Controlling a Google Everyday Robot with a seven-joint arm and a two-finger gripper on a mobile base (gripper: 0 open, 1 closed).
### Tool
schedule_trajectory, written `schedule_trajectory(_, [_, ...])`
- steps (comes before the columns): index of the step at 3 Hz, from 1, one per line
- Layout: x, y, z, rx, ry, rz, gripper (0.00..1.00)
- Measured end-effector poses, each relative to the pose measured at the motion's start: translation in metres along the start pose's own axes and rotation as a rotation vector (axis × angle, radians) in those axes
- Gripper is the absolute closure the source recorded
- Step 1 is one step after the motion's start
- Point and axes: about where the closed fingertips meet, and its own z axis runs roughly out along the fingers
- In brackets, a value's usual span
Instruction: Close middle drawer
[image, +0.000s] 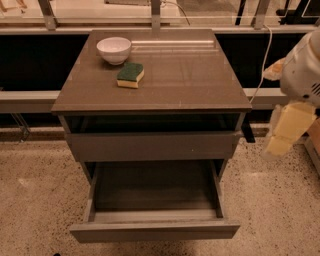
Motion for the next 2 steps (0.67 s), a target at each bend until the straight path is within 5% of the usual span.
schedule_trajectory(1, [-0.004,0.036,0.056,-0.037,-0.101,-0.025,0.00])
schedule_trajectory(2, [0.008,0.053,0.087,-0.035,-0.116,-0.015,0.00])
